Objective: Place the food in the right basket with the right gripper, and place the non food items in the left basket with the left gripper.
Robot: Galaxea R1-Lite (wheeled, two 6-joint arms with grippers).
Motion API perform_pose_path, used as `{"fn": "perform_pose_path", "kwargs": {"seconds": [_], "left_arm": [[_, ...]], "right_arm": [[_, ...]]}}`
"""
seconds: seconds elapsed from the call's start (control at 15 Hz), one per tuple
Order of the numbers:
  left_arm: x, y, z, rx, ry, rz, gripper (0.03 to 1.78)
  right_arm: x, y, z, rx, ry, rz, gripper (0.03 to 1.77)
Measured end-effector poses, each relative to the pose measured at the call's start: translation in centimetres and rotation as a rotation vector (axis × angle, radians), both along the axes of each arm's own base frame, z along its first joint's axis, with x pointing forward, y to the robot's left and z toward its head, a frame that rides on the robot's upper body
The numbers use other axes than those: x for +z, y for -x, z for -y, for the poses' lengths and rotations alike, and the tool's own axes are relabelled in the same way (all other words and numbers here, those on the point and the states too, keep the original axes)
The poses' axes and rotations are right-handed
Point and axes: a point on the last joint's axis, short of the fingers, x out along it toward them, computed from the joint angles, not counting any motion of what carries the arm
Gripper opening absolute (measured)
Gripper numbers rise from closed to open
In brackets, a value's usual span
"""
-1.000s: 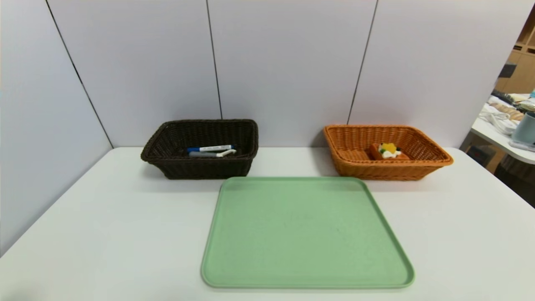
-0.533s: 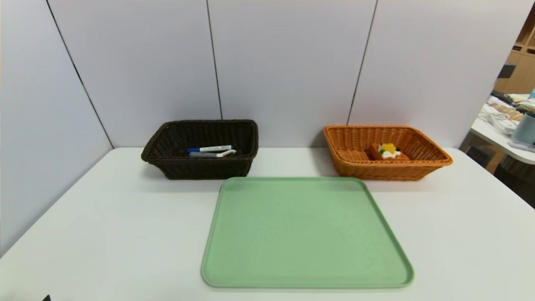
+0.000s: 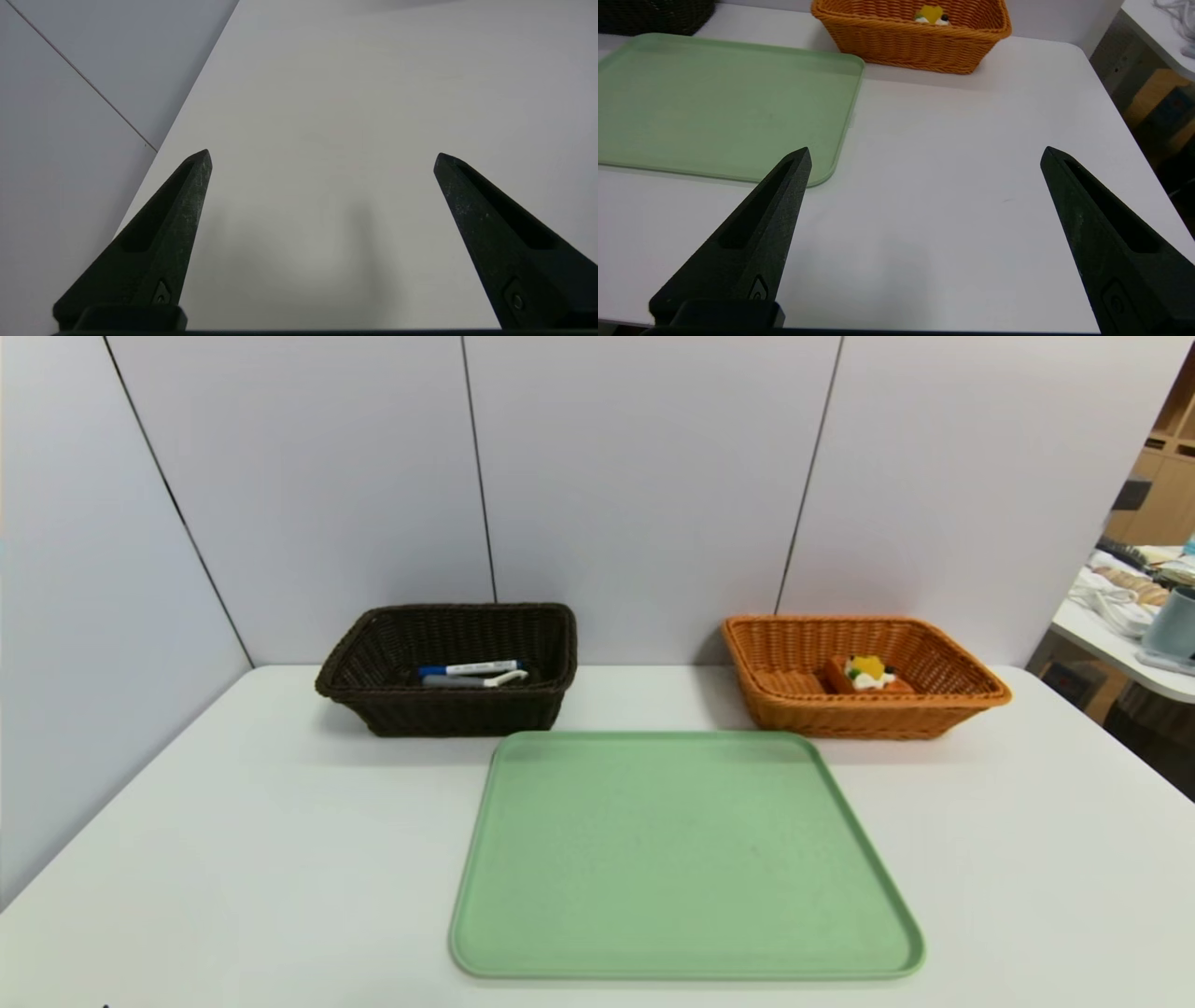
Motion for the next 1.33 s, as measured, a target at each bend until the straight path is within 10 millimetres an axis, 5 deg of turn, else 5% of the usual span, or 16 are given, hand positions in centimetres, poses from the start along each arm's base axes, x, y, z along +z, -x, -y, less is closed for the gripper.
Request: {"fn": "perform_pose_path", "kwargs": {"seconds": [0.67, 1.07, 1.33], "left_arm": [[0.4, 0.3, 0.1, -0.028, -0.019, 0.090, 1.69], [0.1, 0.5, 0.8, -0.338, -0.077, 0.072, 1.69], [0.0, 0.6, 0.9, -0.378, -0.060, 0.077, 1.69]], "right_arm": [[-0.5, 0.9, 0.0, 0.109, 0.010, 0.031, 1.69], [-2.2, 1.8, -0.1, 0.119, 0.008, 0.069, 1.69], [-3.3, 2.2, -0.1, 0.120, 0.007, 0.098, 1.69]]}}
